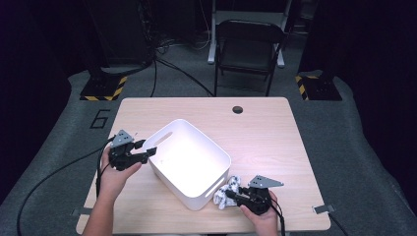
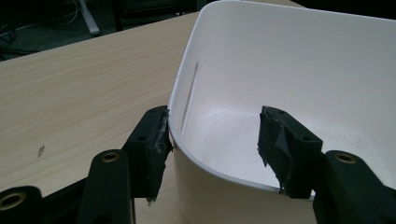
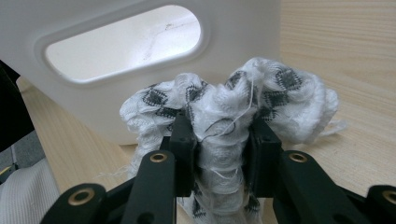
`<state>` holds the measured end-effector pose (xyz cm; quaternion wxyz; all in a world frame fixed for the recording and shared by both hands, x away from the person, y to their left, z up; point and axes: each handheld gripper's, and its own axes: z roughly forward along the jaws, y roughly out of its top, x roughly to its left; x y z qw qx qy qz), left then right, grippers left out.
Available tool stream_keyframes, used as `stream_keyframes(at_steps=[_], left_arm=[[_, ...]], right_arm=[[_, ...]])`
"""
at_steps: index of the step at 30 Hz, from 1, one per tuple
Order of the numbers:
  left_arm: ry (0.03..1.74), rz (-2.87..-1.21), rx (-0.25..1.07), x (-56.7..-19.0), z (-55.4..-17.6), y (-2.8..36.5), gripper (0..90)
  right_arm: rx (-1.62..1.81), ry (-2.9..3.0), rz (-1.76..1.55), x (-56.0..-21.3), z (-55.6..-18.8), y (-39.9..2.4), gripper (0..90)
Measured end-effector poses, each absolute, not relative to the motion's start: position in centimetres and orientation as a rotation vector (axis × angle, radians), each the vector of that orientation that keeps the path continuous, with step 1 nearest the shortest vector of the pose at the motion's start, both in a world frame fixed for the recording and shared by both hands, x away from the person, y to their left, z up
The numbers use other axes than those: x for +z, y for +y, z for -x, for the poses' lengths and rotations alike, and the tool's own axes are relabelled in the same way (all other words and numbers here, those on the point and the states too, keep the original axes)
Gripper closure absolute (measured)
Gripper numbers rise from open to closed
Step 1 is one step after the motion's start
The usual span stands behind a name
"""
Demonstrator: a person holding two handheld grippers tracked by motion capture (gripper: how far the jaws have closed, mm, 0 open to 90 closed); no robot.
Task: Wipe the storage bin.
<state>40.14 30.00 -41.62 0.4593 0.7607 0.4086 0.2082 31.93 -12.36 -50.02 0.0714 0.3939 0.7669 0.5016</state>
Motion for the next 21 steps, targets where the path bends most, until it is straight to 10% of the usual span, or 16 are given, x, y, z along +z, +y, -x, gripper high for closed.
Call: stream_keyframes(at_steps=[21], left_arm=[[1.025, -1.877, 0.505, -42.3, -39.4, 29.1, 40.8]], right_arm=[[1.499, 2.336, -1.164, -50.2, -32.4, -11.3, 67.9]])
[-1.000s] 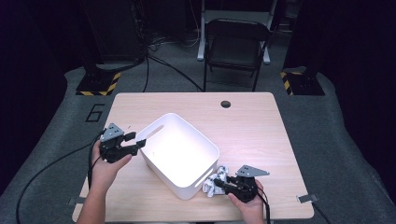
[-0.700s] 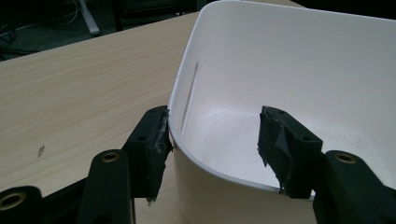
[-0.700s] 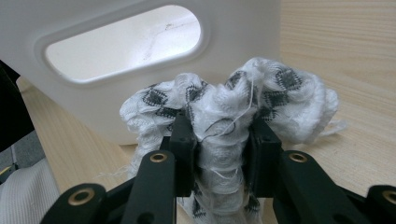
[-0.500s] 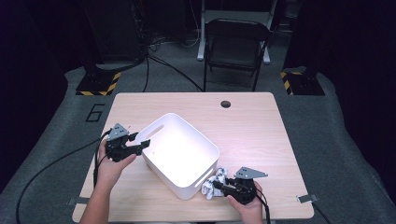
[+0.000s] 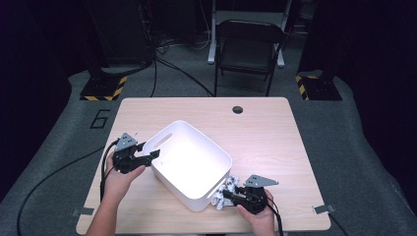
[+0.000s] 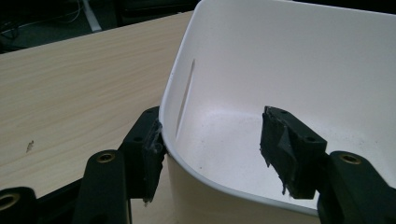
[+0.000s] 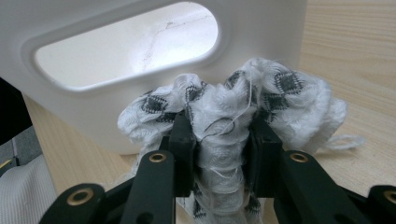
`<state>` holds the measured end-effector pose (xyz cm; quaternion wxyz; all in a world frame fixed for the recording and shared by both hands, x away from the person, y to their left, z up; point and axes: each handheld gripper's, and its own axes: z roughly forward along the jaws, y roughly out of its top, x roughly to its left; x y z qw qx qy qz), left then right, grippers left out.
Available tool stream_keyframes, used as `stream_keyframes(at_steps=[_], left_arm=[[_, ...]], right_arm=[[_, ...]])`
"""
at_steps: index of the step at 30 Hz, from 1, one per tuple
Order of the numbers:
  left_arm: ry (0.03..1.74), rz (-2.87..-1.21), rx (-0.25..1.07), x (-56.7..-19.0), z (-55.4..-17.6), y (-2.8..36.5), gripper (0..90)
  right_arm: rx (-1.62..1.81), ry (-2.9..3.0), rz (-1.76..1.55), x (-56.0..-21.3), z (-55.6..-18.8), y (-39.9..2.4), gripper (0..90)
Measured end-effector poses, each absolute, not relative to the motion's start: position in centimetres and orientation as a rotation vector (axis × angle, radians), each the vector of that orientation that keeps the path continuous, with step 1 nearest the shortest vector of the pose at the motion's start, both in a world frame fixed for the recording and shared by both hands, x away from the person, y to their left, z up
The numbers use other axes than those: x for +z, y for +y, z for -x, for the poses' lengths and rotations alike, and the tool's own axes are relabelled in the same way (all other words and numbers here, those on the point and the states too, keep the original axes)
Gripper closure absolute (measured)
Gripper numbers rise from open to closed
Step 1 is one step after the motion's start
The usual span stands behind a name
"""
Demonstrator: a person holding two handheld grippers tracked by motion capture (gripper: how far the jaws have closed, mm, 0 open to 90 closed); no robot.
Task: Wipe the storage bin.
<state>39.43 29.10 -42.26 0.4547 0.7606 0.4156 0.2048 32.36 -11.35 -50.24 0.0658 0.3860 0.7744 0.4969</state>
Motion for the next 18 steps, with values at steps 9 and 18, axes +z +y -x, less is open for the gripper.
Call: stream_keyframes(at_steps=[9, 18], left_arm=[[1.039, -1.879, 0.537, -42.3, -38.8, 28.6, 36.0], [1.067, -1.851, 0.552, -42.4, -38.6, 28.4, 36.1]], right_arm=[[1.485, 2.329, -1.174, -50.3, -32.8, -11.5, 67.6], [1.541, 2.299, -1.131, -49.0, -32.4, -11.6, 67.6]])
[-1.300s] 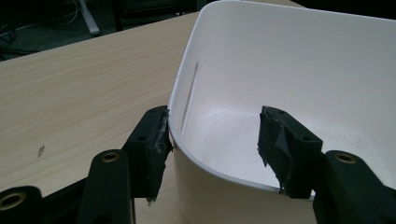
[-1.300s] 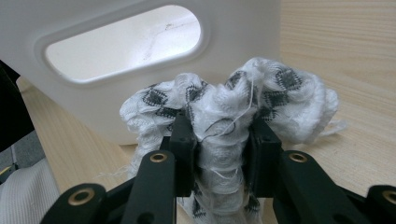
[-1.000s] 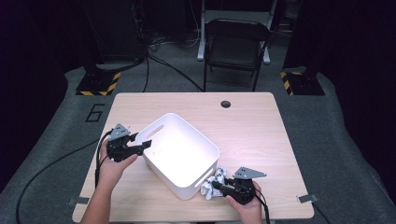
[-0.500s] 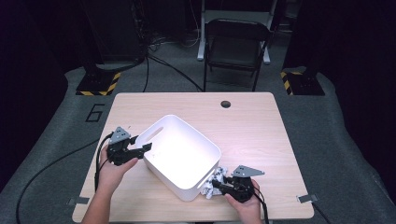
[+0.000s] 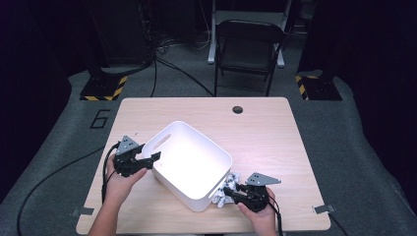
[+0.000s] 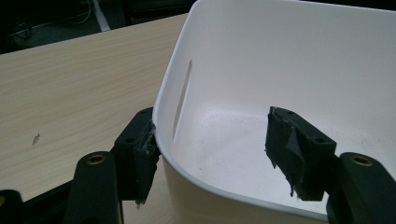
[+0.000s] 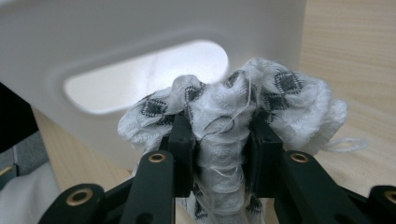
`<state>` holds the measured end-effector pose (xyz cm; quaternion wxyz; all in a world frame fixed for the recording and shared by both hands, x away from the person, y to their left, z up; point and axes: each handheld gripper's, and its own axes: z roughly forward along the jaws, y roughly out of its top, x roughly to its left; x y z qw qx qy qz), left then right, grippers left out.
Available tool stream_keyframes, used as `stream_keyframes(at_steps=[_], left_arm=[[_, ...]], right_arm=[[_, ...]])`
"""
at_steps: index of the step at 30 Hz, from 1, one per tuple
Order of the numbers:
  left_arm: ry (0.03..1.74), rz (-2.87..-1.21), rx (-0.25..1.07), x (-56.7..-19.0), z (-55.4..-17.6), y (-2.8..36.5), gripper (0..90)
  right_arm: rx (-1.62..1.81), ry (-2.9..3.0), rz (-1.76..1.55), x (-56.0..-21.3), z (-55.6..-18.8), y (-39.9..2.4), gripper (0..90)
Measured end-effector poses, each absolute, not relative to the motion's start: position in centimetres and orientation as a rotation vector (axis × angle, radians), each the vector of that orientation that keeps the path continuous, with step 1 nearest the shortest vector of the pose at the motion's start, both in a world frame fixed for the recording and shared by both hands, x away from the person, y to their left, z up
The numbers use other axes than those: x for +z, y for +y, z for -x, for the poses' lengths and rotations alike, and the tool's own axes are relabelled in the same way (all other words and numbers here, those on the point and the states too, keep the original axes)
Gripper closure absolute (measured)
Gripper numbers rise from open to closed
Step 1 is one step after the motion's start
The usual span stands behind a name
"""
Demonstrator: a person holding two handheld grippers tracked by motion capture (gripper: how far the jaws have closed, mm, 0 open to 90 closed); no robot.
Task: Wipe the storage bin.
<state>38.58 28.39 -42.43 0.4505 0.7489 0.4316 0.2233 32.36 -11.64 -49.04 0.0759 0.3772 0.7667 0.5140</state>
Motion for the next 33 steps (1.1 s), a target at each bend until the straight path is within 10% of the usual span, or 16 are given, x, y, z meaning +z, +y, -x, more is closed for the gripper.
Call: stream_keyframes(at_steps=[9, 23, 33], left_arm=[[1.075, -1.859, 0.564, -42.5, -38.5, 28.0, 32.4], [1.064, -1.868, 0.554, -42.5, -38.5, 27.8, 28.1], [1.063, -1.866, 0.563, -42.6, -38.5, 27.6, 27.2]], right_arm=[[1.692, 2.197, -1.009, -45.5, -30.8, -11.7, 67.7], [1.394, 2.429, -1.123, -50.5, -32.4, -10.2, 67.8], [1.683, 2.239, -1.014, -45.5, -30.8, -11.4, 67.8]])
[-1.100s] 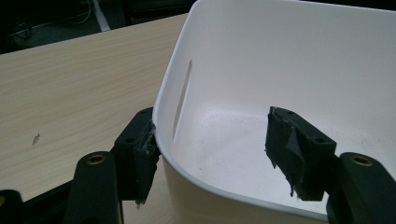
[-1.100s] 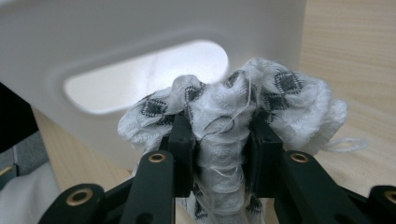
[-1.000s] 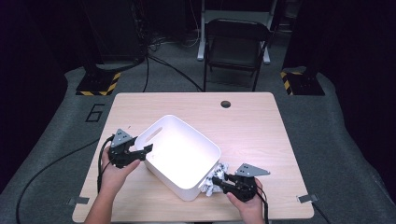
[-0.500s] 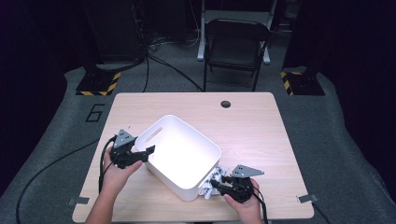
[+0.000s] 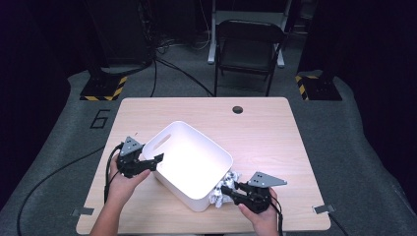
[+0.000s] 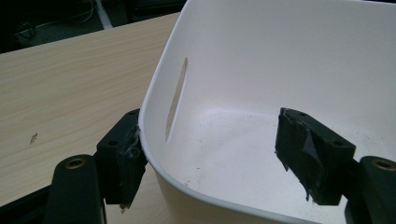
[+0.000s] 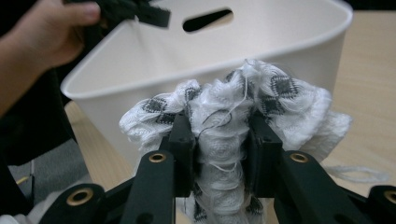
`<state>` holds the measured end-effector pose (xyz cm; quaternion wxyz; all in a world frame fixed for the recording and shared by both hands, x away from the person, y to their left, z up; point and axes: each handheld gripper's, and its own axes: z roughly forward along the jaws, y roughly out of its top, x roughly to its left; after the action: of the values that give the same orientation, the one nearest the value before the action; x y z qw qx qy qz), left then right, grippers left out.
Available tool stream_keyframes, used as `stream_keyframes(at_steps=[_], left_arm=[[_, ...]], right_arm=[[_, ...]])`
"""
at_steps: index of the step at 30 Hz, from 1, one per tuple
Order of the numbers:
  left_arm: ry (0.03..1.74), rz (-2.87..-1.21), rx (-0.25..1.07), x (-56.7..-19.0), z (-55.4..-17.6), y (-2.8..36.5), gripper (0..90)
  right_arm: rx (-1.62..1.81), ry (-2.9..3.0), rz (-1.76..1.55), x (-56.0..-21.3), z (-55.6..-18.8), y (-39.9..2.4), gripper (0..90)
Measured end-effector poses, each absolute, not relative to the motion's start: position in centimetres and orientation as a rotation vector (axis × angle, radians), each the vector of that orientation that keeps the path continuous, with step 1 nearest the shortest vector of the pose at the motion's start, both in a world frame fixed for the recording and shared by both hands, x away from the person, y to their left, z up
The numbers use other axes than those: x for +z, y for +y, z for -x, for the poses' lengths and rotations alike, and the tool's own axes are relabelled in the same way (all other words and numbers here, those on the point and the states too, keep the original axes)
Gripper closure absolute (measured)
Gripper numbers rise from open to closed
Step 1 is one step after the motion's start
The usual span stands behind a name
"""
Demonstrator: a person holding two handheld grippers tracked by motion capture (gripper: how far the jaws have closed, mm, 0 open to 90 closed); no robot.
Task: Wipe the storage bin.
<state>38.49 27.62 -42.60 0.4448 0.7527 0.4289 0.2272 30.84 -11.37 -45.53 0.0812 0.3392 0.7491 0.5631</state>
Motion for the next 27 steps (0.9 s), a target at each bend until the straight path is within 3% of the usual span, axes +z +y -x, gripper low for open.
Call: stream_keyframes(at_steps=[22, 27], left_arm=[[1.061, -1.866, 0.558, -42.7, -38.6, 27.5, 25.4], [1.067, -1.873, 0.528, -42.3, -38.5, 28.3, 33.9]], right_arm=[[1.391, 2.465, -1.085, -50.7, -31.9, -9.5, 67.7], [1.358, 2.454, -1.073, -50.8, -32.2, -9.6, 67.4]])
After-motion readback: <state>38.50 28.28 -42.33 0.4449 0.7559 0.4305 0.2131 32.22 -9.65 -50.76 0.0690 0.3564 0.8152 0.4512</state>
